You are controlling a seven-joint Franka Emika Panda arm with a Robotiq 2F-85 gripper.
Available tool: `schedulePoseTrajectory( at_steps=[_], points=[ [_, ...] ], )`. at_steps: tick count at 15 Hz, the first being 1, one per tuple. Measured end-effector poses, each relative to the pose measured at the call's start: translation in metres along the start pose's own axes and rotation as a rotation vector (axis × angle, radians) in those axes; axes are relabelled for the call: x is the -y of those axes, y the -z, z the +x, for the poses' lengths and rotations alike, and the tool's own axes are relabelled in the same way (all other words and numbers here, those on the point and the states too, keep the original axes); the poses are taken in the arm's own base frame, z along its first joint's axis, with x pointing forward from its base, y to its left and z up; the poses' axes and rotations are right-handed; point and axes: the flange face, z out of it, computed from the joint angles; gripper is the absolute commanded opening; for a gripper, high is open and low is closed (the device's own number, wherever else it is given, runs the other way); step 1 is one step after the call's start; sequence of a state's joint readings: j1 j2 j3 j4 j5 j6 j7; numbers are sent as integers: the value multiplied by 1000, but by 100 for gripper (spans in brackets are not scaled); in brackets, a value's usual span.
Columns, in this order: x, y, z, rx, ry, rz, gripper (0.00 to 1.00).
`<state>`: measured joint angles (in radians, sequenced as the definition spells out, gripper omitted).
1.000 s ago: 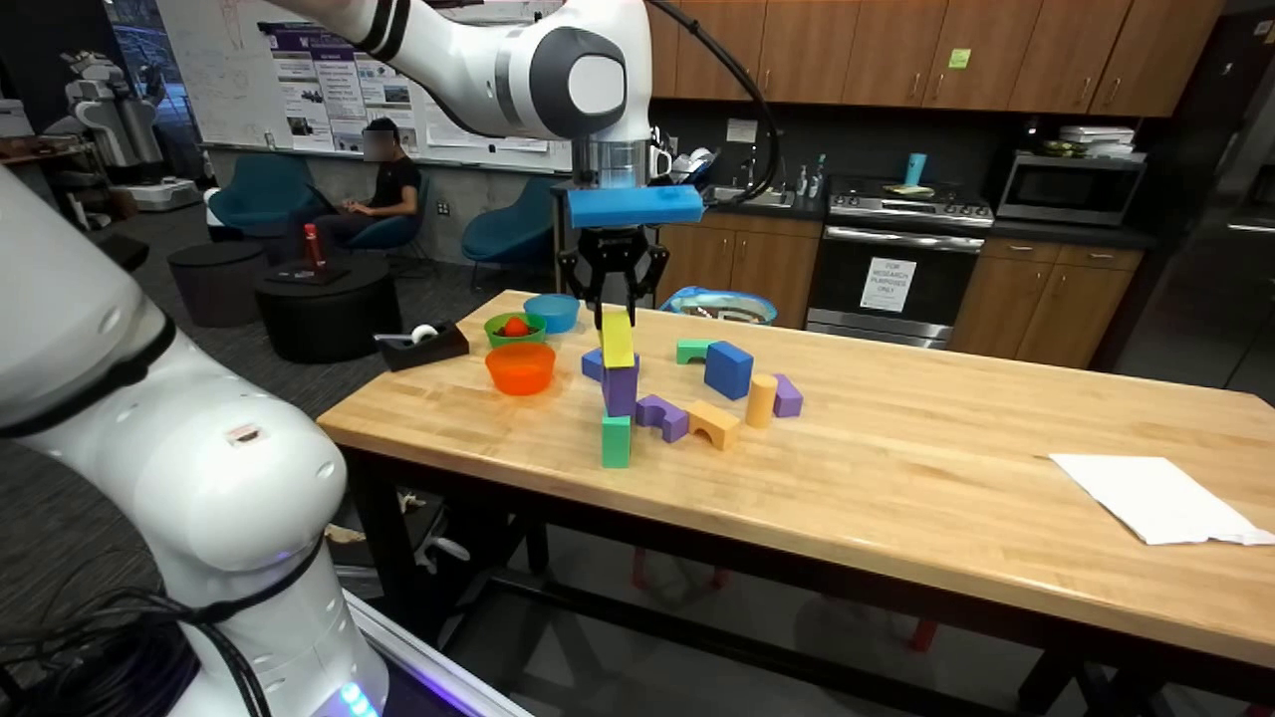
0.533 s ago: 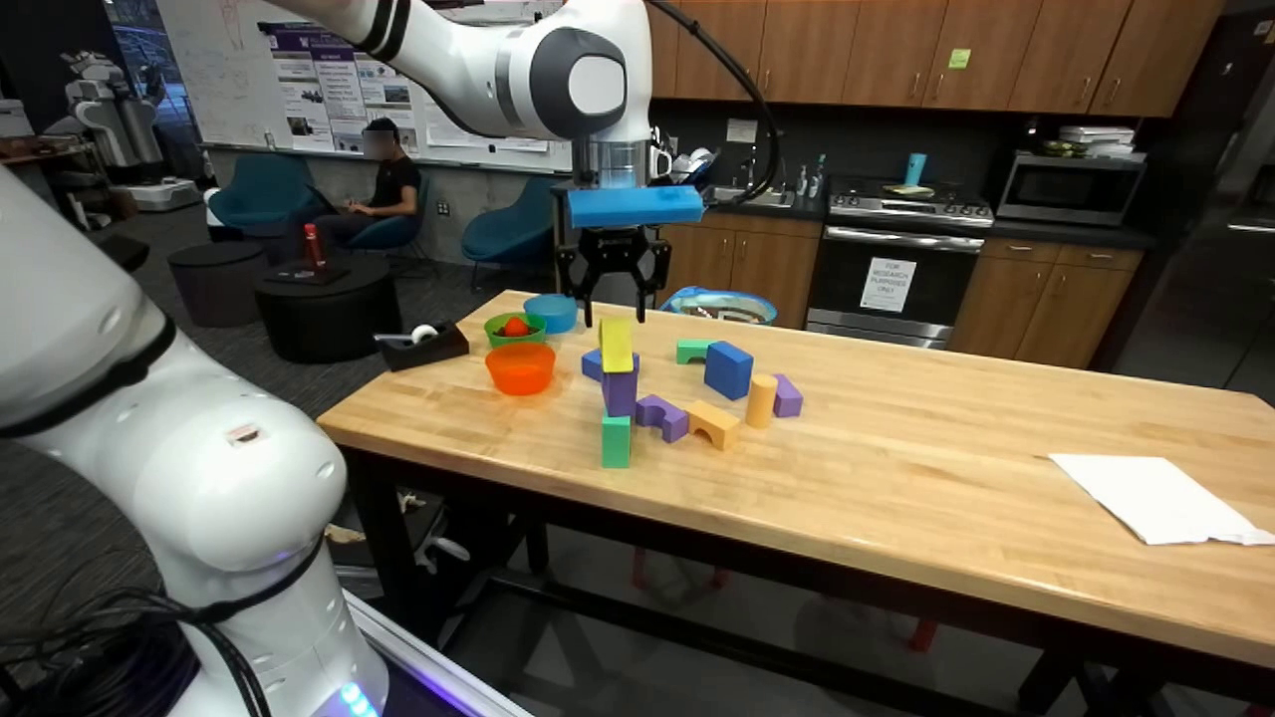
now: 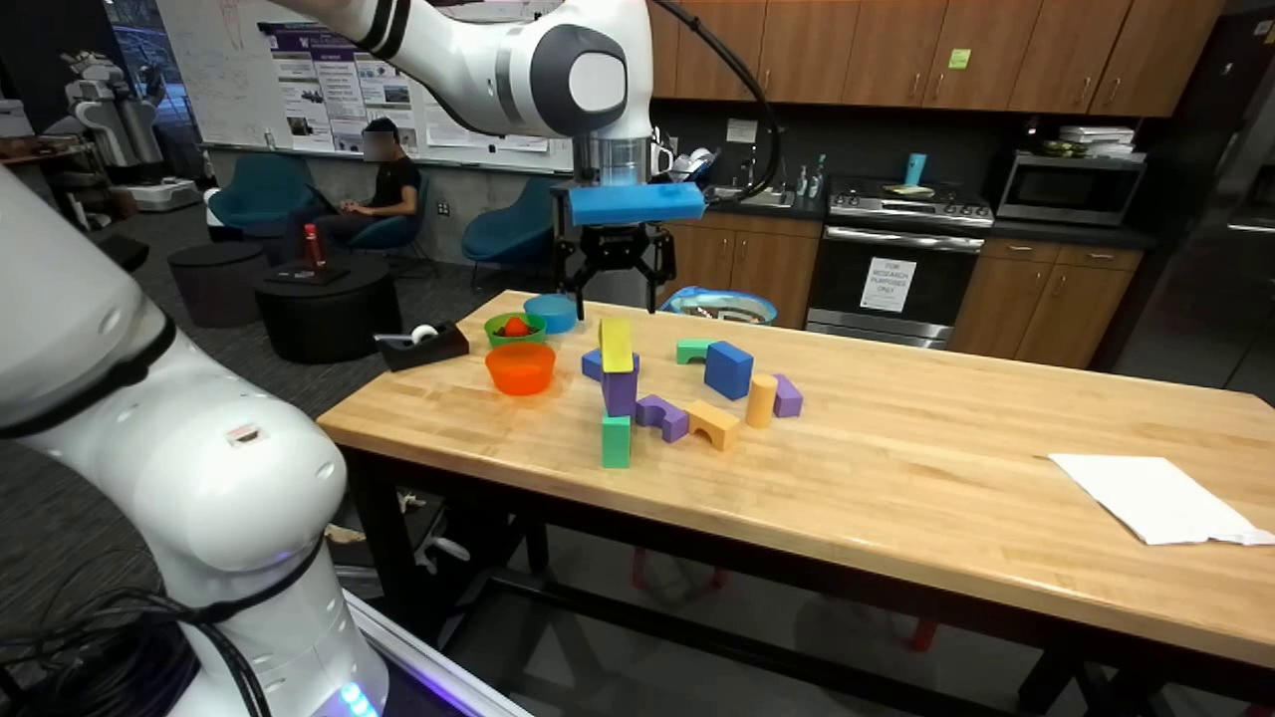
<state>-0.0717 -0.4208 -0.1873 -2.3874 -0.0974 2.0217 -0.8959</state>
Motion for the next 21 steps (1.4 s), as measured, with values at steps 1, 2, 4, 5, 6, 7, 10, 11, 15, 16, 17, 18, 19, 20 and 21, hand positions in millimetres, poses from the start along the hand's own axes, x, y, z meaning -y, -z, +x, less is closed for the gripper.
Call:
schedulePoseTrajectory(
  at_steps=[1, 2, 4, 5, 6, 7, 10, 11, 15, 16, 17, 18, 19, 20, 21],
  points=[
    [-1, 3, 0, -4, -1, -5, 100],
    [-2, 7, 1, -9, -1, -12, 100],
    [-4, 15, 2, -21, -2, -26, 100],
    [-5, 20, 2, -27, -3, -34, 100],
    [-5, 24, 2, -33, -2, -41, 100],
    [-5, 29, 2, -39, 0, -48, 100],
    [0, 40, 2, -58, 11, -67, 100],
    [3, 44, 2, -65, 18, -74, 100],
    [19, 50, 1, -76, 78, -91, 100],
    [24, 49, 1, -70, 104, -97, 100],
    [29, 47, 0, -65, 134, -103, 100],
    [33, 44, -1, -60, 167, -113, 100],
    [38, 42, -2, -57, 201, -124, 100],
    [41, 39, -3, -57, 234, -135, 100],
    [44, 36, -4, -59, 266, -146, 100]
  ],
)
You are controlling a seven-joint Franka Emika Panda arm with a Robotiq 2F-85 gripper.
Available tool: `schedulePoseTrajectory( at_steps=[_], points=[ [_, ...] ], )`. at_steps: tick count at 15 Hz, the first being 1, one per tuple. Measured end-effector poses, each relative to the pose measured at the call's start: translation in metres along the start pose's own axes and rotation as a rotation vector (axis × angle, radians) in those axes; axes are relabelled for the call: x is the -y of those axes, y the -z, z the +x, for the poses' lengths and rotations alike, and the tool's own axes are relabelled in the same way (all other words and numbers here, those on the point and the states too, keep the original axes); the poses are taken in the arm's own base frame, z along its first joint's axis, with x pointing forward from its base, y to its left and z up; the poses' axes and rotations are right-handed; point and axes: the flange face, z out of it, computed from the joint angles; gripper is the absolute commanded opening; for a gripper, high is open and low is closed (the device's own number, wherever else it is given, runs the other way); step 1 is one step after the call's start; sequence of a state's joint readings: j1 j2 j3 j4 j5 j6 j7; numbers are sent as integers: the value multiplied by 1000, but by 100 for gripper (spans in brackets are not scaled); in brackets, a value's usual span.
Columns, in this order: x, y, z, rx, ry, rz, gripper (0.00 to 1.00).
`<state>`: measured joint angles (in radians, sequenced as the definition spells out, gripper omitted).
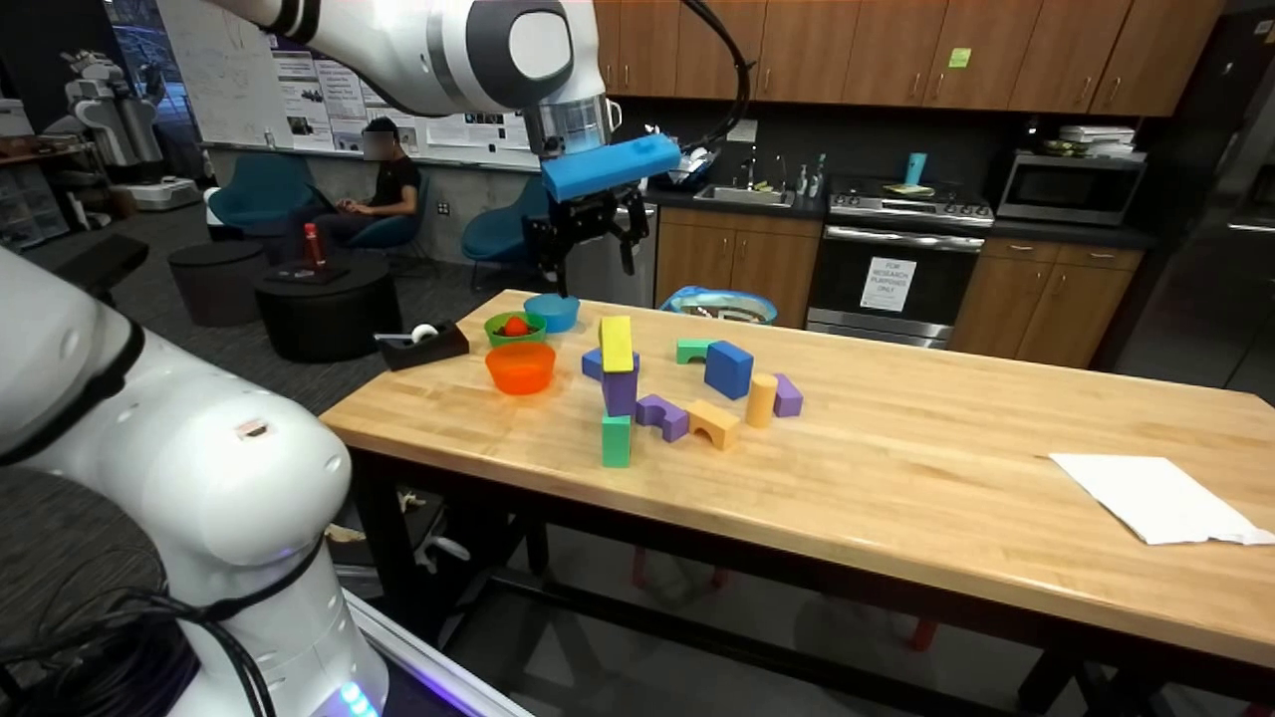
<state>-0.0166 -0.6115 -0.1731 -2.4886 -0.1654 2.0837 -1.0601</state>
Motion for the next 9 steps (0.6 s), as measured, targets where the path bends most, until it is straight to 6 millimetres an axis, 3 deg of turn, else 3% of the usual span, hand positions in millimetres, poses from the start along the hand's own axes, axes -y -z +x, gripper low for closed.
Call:
schedulePoseTrajectory(
  at_steps=[9],
  points=[
    [22, -23, -26, -68, 311, -15, 100]
  ],
)
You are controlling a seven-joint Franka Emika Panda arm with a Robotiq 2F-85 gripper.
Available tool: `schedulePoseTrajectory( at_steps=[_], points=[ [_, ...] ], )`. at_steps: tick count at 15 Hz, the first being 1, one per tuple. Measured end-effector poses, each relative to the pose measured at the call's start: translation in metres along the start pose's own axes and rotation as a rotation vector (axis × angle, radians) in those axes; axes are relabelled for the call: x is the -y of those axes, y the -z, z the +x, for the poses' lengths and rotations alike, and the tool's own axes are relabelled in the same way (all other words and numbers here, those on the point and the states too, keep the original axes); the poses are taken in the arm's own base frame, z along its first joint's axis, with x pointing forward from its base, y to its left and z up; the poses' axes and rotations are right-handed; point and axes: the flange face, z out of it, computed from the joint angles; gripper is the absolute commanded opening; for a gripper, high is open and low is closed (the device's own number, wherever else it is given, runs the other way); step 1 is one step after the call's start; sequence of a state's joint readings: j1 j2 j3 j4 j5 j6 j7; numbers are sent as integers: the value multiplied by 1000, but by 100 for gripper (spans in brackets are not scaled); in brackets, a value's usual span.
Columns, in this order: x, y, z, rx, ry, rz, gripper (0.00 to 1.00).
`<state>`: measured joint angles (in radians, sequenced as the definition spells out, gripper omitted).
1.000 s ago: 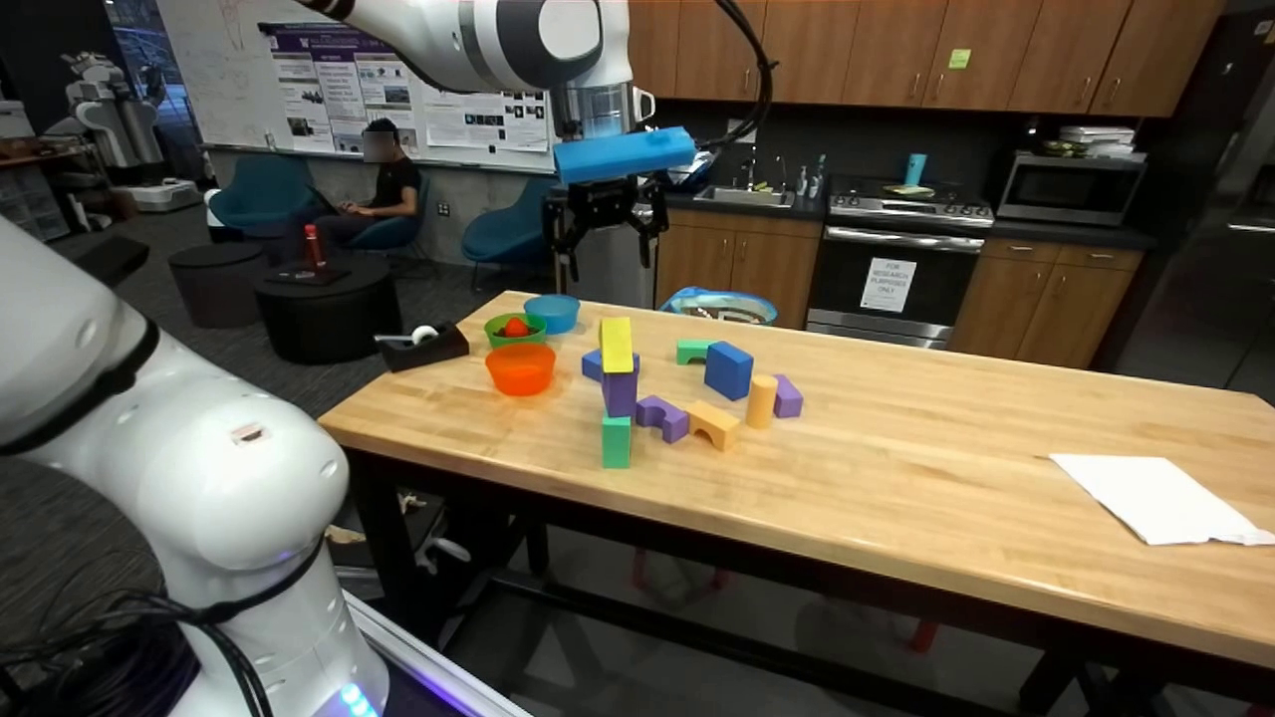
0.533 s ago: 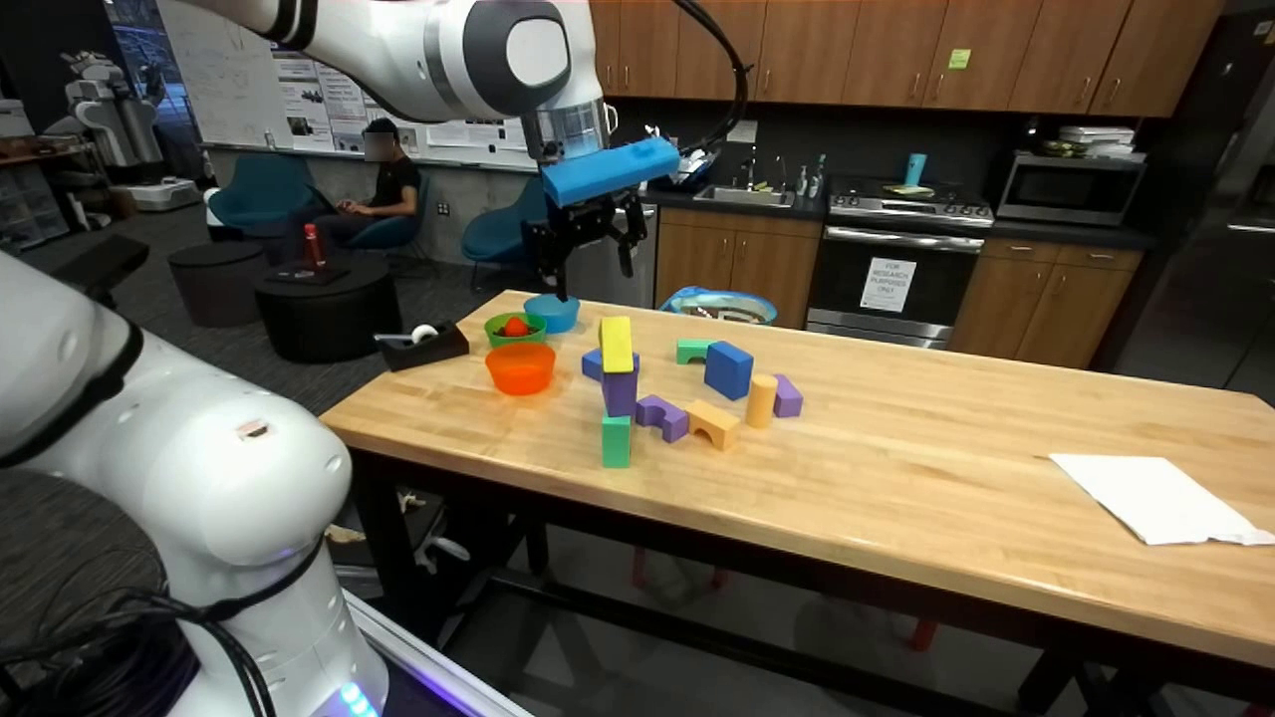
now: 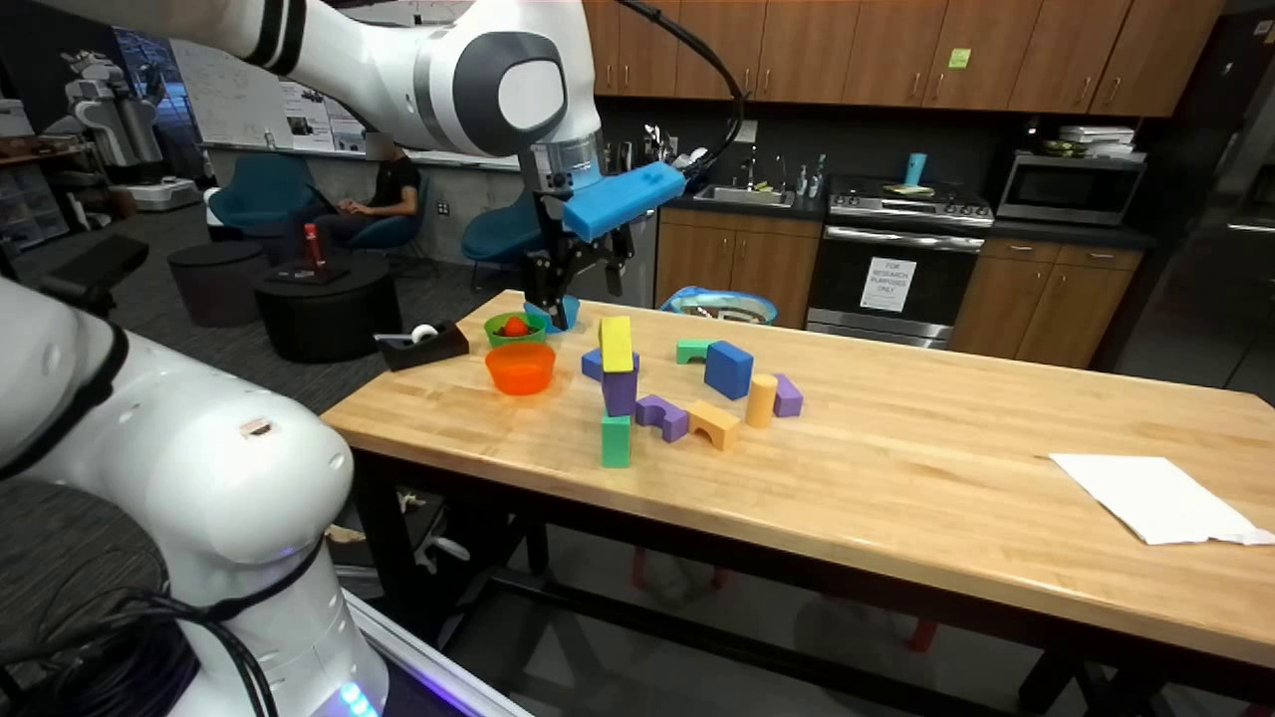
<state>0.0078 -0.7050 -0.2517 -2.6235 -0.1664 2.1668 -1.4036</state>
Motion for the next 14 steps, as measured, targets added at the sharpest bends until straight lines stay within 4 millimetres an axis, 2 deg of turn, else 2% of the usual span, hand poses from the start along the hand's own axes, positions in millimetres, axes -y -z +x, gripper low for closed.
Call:
schedulePoseTrajectory(
  at_steps=[7, 14],
  points=[
    [7, 14, -21, -54, 40, -26, 100],
    [8, 5, -60, -153, -71, 5, 100]
  ],
)
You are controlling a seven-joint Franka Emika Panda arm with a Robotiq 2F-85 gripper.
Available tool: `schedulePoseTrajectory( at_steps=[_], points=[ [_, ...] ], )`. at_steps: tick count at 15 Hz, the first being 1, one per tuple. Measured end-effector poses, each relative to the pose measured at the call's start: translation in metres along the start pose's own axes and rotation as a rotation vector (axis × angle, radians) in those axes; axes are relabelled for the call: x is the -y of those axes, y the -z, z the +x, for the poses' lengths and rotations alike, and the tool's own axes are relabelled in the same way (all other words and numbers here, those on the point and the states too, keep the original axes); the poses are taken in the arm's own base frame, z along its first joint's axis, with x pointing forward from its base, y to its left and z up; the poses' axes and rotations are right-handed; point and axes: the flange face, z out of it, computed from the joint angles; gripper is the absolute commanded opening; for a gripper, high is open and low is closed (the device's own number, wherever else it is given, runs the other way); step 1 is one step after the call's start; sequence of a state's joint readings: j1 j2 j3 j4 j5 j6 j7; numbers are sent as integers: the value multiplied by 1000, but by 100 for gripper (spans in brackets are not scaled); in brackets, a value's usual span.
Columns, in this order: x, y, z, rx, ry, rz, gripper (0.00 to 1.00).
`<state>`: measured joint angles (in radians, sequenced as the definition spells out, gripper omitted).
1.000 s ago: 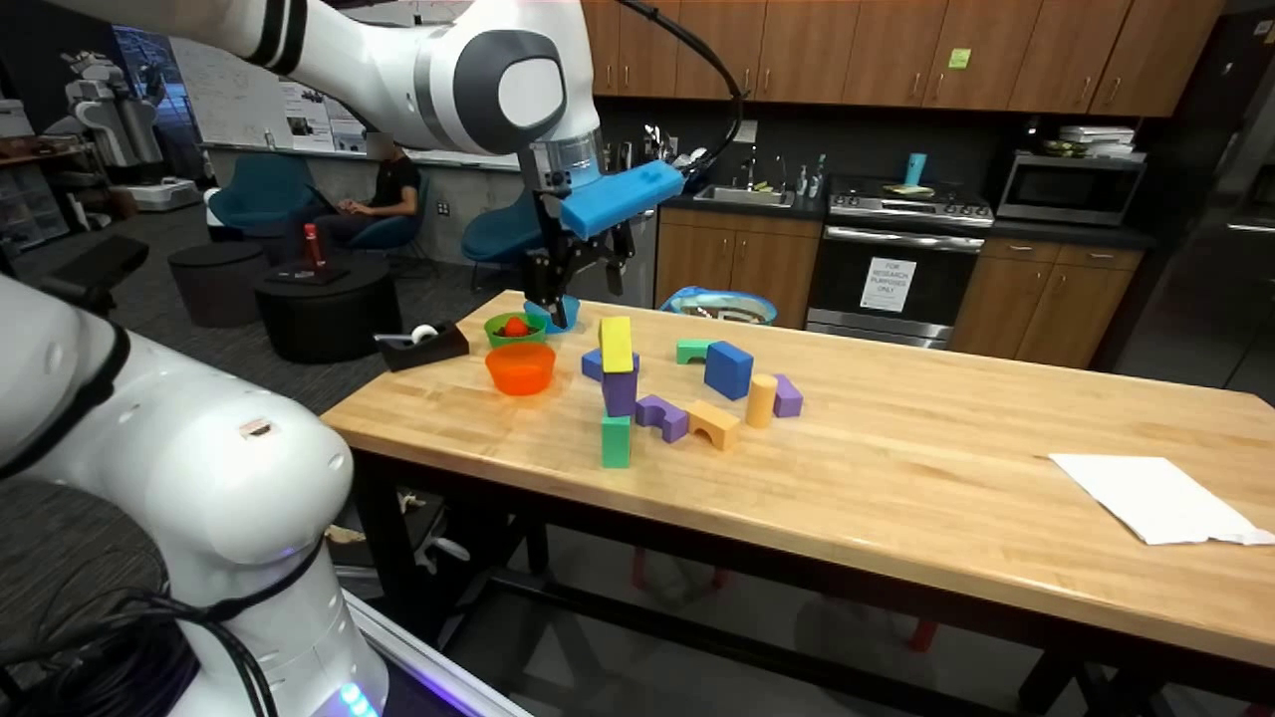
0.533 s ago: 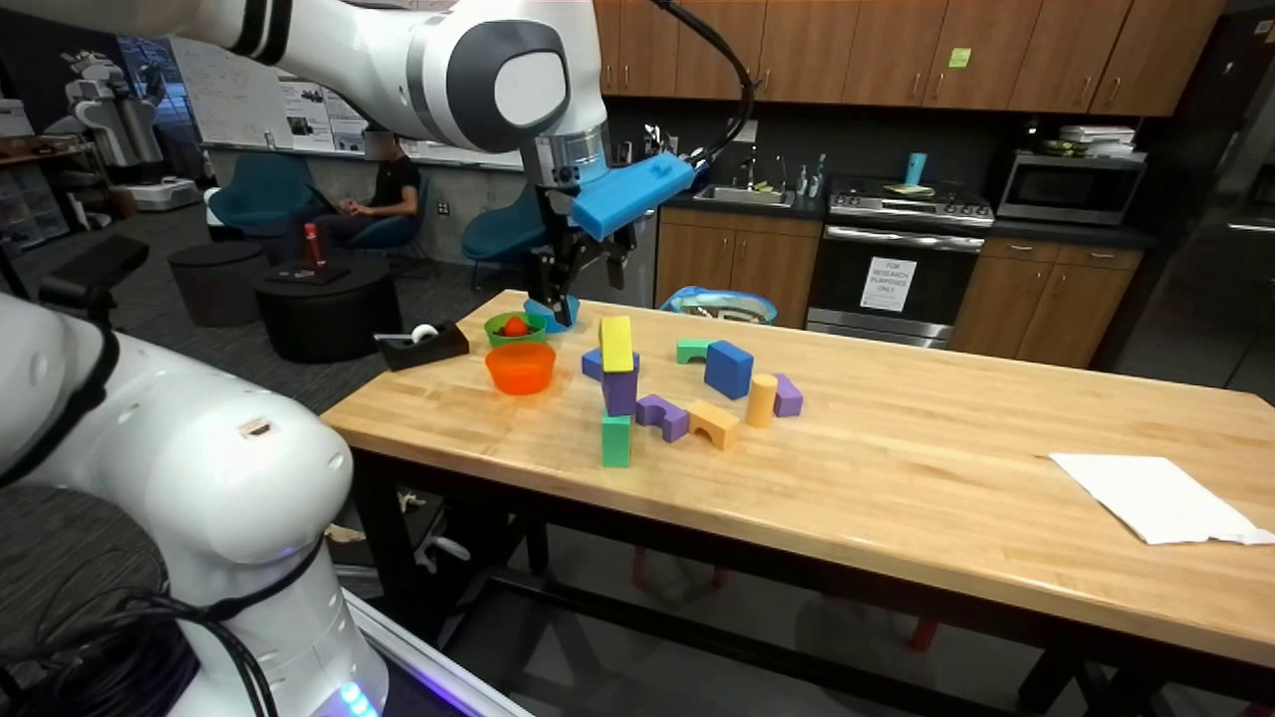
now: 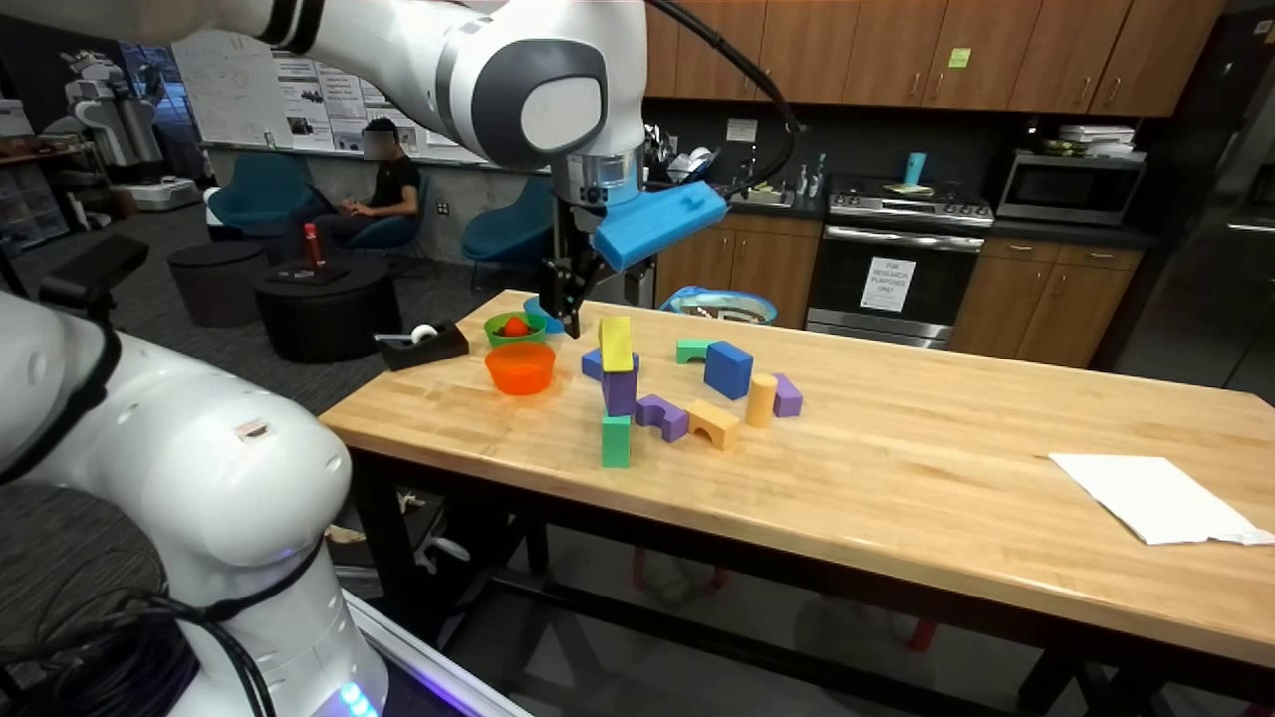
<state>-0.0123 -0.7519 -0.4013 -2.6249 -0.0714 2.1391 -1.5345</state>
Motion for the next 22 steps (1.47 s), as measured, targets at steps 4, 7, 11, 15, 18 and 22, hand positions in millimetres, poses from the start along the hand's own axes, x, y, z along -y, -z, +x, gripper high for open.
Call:
schedulePoseTrajectory(
  at_steps=[4, 7, 11, 15, 18, 22],
  points=[
    [-4, -1, -22, -47, -78, 4, 100],
    [-7, -5, -32, -77, -119, 15, 100],
    [-9, -7, -34, -79, -127, 21, 100],
    [-10, -7, -34, -77, -128, 22, 100],
    [-10, -7, -34, -77, -128, 22, 100],
    [-10, -7, -34, -77, -128, 22, 100]
  ],
)
